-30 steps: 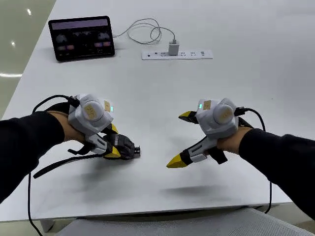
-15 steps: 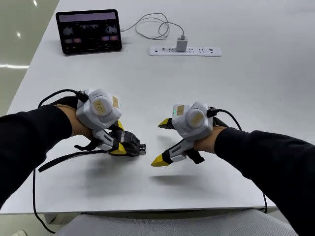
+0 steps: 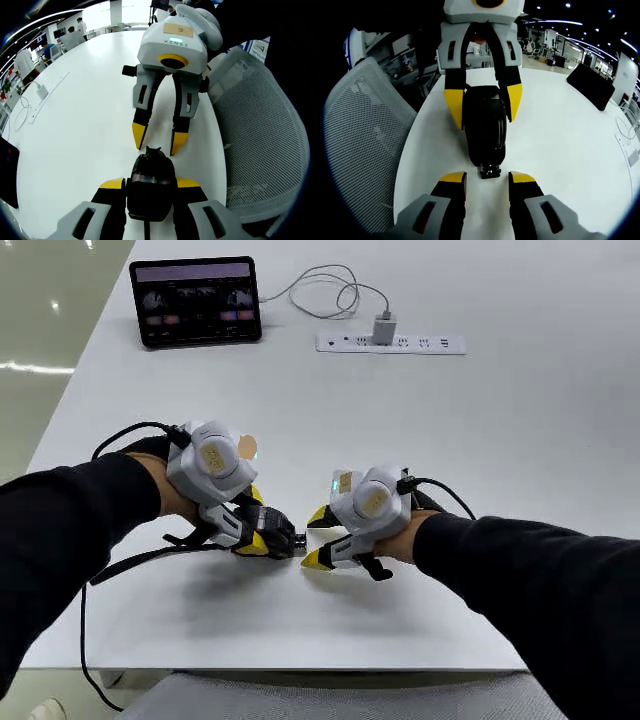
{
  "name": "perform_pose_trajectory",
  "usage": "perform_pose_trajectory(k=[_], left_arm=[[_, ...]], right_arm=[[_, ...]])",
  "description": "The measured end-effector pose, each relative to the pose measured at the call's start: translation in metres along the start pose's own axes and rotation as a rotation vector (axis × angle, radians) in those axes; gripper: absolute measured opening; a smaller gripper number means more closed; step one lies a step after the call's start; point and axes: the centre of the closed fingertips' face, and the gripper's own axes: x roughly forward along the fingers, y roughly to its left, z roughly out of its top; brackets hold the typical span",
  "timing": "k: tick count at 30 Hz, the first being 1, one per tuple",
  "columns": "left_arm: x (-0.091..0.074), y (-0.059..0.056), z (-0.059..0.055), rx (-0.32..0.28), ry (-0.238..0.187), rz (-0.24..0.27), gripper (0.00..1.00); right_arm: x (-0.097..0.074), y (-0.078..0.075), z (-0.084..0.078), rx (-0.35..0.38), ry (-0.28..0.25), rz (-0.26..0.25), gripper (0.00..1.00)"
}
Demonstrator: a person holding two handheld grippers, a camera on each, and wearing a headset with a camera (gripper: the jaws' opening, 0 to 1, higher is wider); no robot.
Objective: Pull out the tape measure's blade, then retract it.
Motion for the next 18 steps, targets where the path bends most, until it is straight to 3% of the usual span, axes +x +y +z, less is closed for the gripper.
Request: perform_pose_trajectory(k=[8, 11, 18], left_arm=[[0.0000, -0.0009, 0.0005, -0.004, 0.000, -0.004, 0.32], [-0.0001, -0.0010, 0.0005, 0.004, 0.000, -0.004, 0.32], [-0.0002, -0.0011, 0.0006, 0.002, 0.001, -0.002, 0.32]], right_arm=[[0.0043, -0.0052, 0.0033, -0.032, 0.014, -0.006, 0.21], [0.0055, -0.0051, 0.0047, -0.032, 0.010, 0.004, 0.12], [0.0064, -0.0050, 0.0041, -0.041, 0.019, 0.016, 0.10]])
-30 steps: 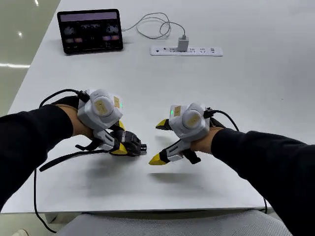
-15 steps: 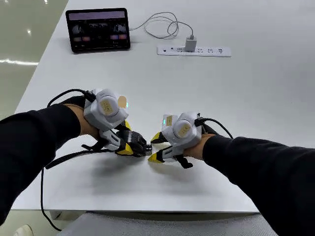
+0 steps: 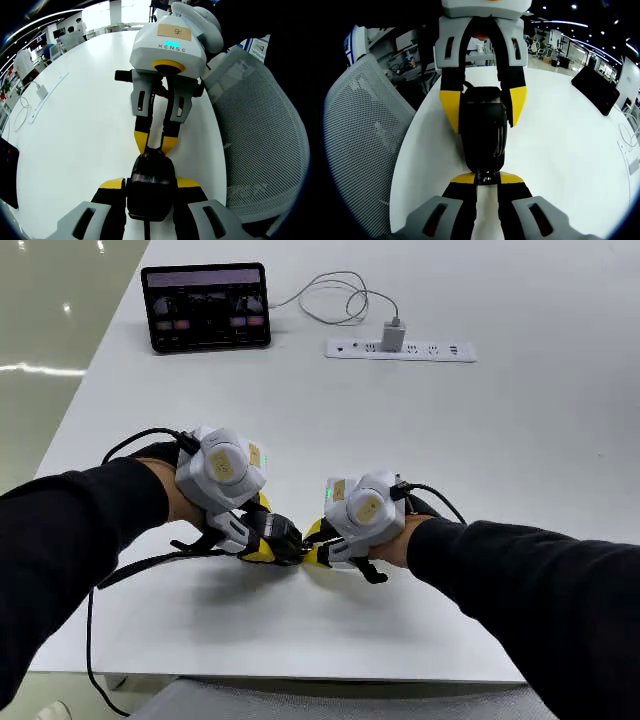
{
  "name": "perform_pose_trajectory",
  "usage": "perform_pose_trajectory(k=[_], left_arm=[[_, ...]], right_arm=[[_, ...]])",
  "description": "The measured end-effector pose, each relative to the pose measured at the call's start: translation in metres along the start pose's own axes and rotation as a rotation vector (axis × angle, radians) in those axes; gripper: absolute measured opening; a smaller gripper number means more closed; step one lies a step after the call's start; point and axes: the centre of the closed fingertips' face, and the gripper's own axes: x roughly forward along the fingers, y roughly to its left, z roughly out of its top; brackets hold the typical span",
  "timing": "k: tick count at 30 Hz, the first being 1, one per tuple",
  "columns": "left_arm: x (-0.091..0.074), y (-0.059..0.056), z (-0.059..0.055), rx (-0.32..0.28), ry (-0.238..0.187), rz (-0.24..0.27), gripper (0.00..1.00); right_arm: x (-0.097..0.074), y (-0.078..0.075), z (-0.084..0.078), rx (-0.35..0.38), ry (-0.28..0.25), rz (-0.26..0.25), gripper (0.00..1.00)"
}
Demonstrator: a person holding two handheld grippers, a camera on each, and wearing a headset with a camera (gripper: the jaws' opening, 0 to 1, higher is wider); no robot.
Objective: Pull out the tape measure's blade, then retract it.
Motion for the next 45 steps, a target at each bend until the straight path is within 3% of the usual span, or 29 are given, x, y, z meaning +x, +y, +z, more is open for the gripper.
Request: perform_pose_trajectory(k=[24, 45], left_arm=[[0.000, 0.003, -0.004, 0.000, 0.008, 0.011, 0.32], [-0.001, 0.000, -0.002, -0.020, 0.009, 0.017, 0.32]], right_arm=[[-0.007, 0.002, -0.007, 0.000, 0.021, 0.020, 0.08], [-0.020, -0.001, -0.023, 0.015, 0.049, 0.017, 0.08]])
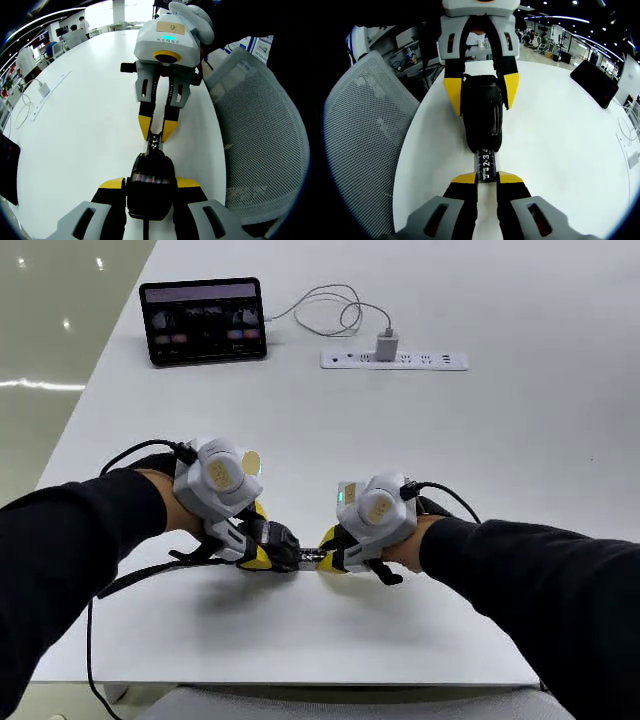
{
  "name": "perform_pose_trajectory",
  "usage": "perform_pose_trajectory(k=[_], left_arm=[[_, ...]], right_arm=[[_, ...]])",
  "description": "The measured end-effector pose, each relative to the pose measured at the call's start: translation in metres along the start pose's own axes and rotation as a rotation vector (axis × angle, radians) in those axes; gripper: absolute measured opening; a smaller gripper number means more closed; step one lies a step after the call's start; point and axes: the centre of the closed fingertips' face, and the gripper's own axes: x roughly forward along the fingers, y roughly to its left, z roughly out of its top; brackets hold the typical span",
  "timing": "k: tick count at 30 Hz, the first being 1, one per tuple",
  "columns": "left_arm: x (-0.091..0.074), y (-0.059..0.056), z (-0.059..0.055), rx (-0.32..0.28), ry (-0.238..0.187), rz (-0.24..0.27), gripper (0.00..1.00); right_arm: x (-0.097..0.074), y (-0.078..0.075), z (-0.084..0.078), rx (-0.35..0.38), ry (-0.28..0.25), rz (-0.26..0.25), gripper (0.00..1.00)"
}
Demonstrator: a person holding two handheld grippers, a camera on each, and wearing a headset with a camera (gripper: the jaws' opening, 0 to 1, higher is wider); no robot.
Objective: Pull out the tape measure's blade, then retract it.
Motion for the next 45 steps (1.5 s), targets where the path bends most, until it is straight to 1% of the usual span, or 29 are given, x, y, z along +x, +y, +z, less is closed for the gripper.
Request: perform_pose_trajectory(k=[7, 21, 36, 45], left_arm=[[0.000, 0.000, 0.000, -0.001, 0.001, 0.005, 0.32], [0.000, 0.000, 0.001, -0.003, -0.003, 0.011, 0.32], [0.001, 0.000, 0.001, 0.000, -0.003, 0.014, 0.32], [0.001, 0.000, 0.002, 0.004, 0.000, 0.016, 0.32]], right_arm=[[-0.006, 0.000, -0.007, 0.008, -0.004, -0.003, 0.08], [-0.013, -0.002, -0.016, 0.003, 0.011, -0.008, 0.09], [-0.022, -0.002, -0.026, 0.027, 0.021, -0.007, 0.09], [-0.030, -0.003, -0.035, 0.040, 0.027, -0.007, 0.09]])
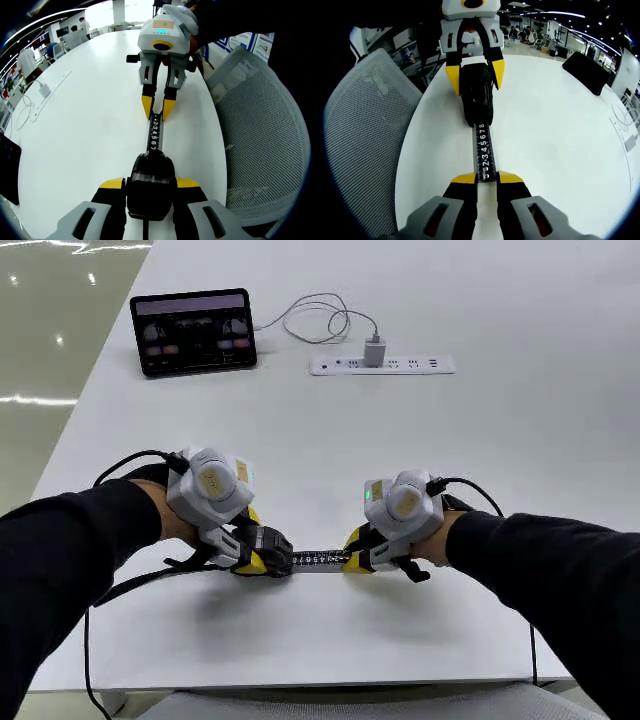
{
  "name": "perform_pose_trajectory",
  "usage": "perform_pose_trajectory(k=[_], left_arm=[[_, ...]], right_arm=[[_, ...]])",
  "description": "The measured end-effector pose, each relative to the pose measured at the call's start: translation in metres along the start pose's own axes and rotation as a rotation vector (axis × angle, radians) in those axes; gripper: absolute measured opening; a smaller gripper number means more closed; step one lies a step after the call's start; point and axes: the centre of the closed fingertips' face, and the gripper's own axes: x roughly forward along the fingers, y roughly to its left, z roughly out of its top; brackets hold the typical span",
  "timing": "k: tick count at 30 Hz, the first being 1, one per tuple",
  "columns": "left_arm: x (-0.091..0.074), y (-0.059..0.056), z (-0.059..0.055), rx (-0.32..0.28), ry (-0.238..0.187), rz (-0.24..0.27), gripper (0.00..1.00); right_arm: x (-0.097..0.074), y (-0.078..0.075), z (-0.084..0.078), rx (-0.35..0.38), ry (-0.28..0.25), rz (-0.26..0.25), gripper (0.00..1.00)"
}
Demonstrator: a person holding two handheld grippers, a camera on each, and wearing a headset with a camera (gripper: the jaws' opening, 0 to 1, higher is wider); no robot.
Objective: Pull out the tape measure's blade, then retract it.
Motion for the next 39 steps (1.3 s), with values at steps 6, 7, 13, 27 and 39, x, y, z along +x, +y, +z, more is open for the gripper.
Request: perform_pose_trajectory(k=[6, 7, 13, 27, 39], left_arm=[[0.000, 0.001, -0.001, 0.001, 0.001, 0.000, 0.32], [0.000, 0.001, -0.001, 0.001, 0.002, 0.001, 0.32], [0.000, 0.001, -0.001, 0.003, 0.003, 0.004, 0.32], [0.000, 0.000, -0.001, 0.003, -0.002, 0.010, 0.32], [0.001, 0.001, -0.001, 0.003, -0.004, 0.013, 0.32]], right_arm=[[-0.004, -0.001, -0.005, 0.002, 0.006, -0.005, 0.09], [-0.005, -0.001, -0.006, 0.003, 0.008, -0.006, 0.09], [-0.008, -0.001, -0.012, -0.006, 0.014, -0.011, 0.09], [-0.016, -0.002, -0.023, 0.002, 0.018, -0.016, 0.09], [-0.023, -0.003, -0.032, 0.000, 0.023, -0.025, 0.09]])
